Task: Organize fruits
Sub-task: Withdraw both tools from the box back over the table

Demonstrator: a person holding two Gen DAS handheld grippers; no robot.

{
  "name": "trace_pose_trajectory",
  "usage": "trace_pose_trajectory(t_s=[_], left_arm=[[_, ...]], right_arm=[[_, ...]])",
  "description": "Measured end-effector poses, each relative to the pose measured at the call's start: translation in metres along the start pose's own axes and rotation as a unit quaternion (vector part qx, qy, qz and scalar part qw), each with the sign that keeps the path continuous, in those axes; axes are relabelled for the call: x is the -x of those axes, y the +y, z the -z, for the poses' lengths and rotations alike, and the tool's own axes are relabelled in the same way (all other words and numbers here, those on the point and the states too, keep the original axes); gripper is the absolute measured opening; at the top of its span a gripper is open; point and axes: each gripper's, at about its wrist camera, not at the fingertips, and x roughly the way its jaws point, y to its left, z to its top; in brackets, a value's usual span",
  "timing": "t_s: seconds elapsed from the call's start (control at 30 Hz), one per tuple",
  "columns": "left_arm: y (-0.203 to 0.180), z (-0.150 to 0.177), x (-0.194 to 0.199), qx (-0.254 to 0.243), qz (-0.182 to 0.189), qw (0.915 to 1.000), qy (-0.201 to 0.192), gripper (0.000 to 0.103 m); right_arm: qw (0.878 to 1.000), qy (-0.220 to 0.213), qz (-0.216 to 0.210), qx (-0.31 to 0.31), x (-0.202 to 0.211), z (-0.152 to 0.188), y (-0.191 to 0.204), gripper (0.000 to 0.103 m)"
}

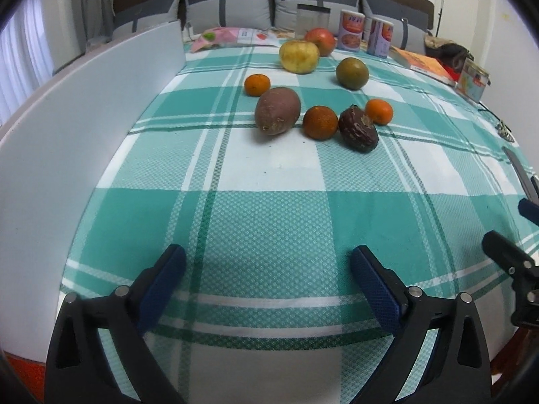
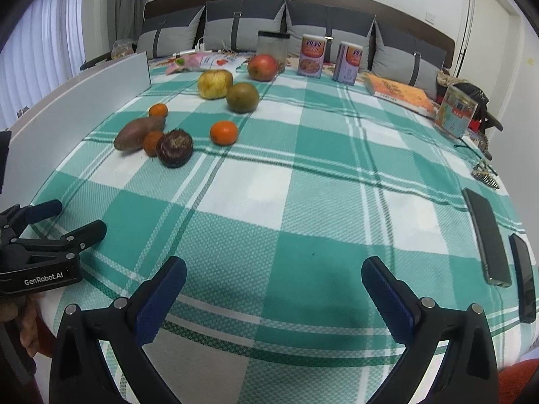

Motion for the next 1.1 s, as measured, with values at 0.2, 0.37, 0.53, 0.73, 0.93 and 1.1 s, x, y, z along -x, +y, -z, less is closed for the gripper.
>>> trace_pose_trajectory(t_s=[0.2,0.37,0.53,0.73,0.93,1.1], left_arm=[[-0.002,0.001,0.0,-0.003,-0.001,1.0,0.0,0.1],[-0.003,0.001,0.0,-0.006,-0.002,1.0,-0.002,0.1],[-0.002,0.0,0.0,-0.008,-0.001,1.0,-0.002,0.1],[-0.003,0.0,0.0,-0.009,-0.002,1.0,-0.002,0.1],[-0.004,0.0,0.0,-0.01,-0.002,0.9999,-0.002,0.1],[-0.004,-0.001,0.0,-0.011,-0.003,0.9999,-0.002,0.1]], right_arm=[[1.0,0.023,-0.003,0.01,-0.014,0.007,0.006,0.103],[1.0,0.025,-0.003,0.009,-0.016,0.009,0.005,0.103],[1.0,0.026,-0.005,0.007,-0.018,0.009,0.005,0.103],[1.0,0.026,-0.007,0.007,-0.018,0.01,0.005,0.103],[1.0,0.025,-0.007,0.008,-0.018,0.009,0.006,0.103],[1.0,0.025,-0.007,0.008,-0.018,0.009,0.006,0.103]])
